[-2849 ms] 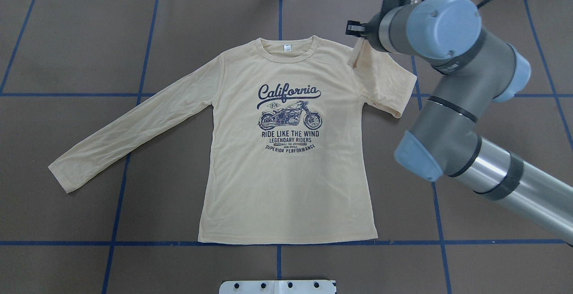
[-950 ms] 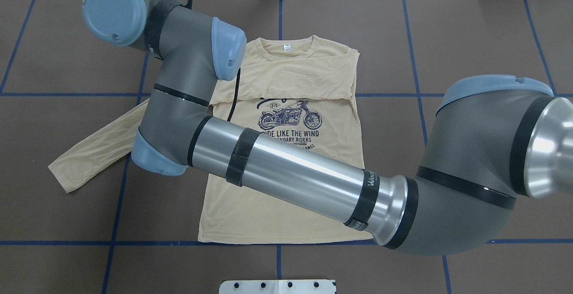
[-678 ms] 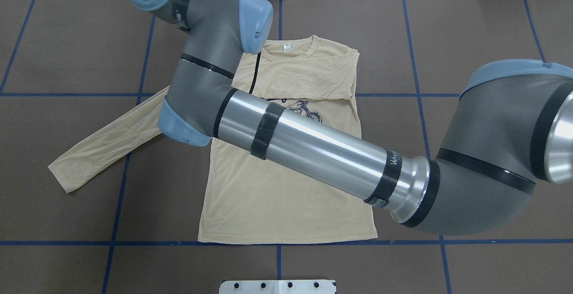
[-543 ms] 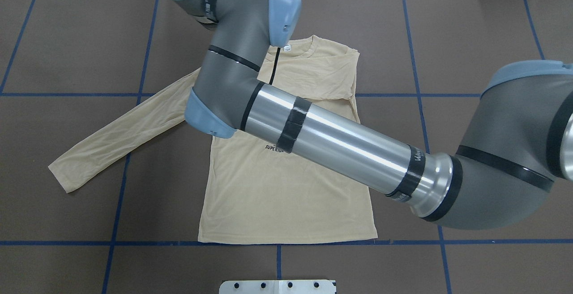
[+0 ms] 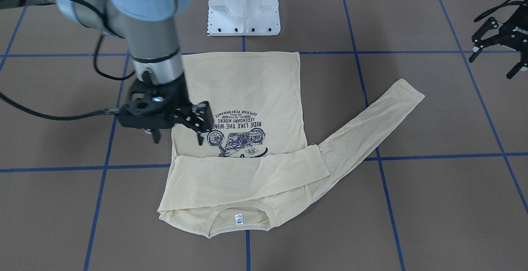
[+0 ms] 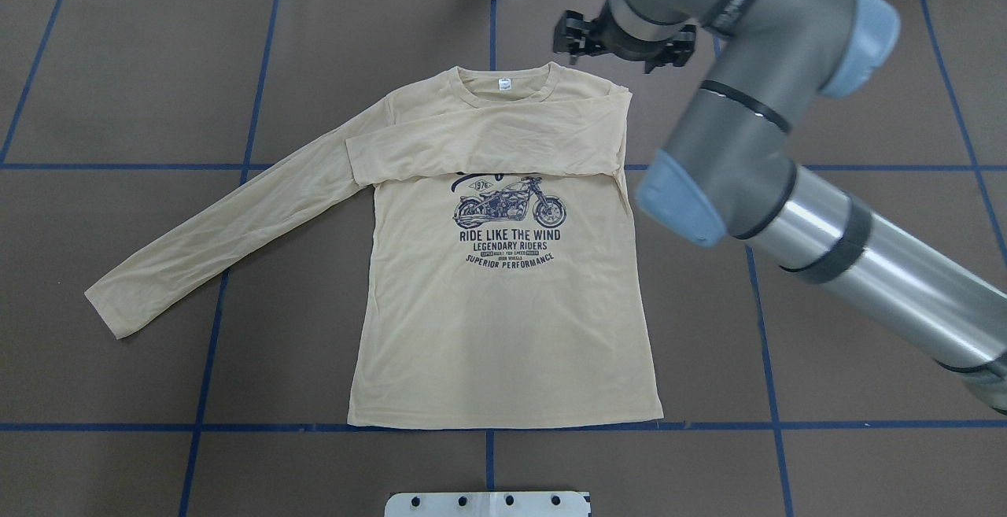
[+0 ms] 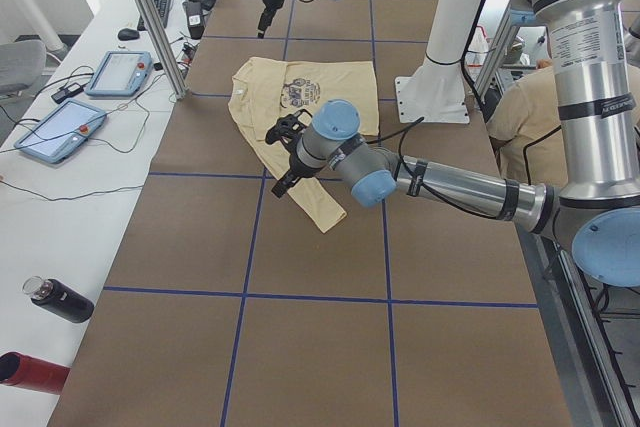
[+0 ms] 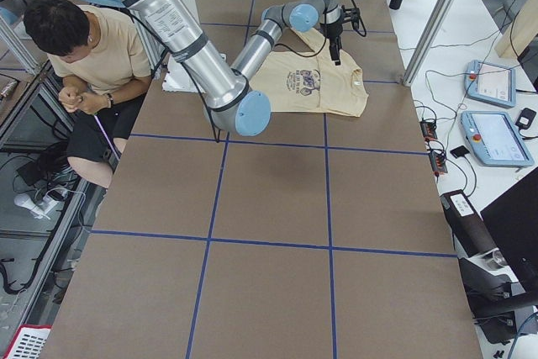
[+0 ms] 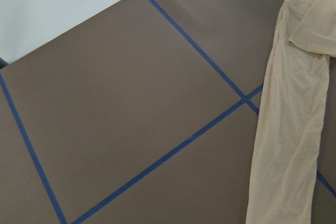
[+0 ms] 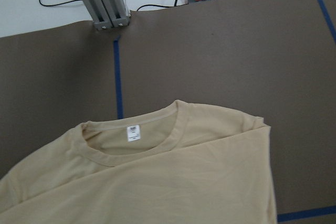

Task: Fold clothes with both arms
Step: 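Grasp the other sleeve cuff with the left gripper while the right arm withdraws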

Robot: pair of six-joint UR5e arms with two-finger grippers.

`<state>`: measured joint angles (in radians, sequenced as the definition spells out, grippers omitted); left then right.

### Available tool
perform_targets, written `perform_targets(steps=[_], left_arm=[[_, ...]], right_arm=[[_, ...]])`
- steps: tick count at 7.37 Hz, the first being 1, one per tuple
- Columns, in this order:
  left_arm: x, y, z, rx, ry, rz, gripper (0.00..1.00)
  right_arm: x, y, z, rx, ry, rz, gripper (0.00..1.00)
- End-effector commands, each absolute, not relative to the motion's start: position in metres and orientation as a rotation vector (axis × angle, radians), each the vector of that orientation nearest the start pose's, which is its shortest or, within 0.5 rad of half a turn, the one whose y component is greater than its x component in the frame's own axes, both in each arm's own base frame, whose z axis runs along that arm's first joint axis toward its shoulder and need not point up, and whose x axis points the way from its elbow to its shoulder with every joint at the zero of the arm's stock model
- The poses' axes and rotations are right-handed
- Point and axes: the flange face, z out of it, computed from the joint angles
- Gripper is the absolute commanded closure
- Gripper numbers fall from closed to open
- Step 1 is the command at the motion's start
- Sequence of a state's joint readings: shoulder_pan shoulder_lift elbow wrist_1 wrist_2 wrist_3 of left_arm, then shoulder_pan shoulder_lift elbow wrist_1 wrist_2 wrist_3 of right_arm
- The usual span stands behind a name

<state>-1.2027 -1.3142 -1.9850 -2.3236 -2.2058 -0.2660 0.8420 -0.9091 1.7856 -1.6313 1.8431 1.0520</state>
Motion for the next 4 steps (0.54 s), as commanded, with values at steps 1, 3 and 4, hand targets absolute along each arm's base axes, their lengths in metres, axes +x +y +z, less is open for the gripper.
perform_targets(steps=[1,3,4], left_arm=[[0.138,-0.386,0.489,0.602,0.836,0.329,0.0],[0.193,-0.369,0.492,0.566,0.825,0.276,0.0],[0.209,-0.362,0.501,0.552,0.806,0.292,0.0]], right_arm=[[-0.224,-0.509,0.294,0.304,-0.769,0.024,0.0],[-0.134,-0.478,0.388,0.318,-0.778,-0.056,0.0],[-0.092,-0.457,0.435,0.331,-0.812,-0.076,0.0]])
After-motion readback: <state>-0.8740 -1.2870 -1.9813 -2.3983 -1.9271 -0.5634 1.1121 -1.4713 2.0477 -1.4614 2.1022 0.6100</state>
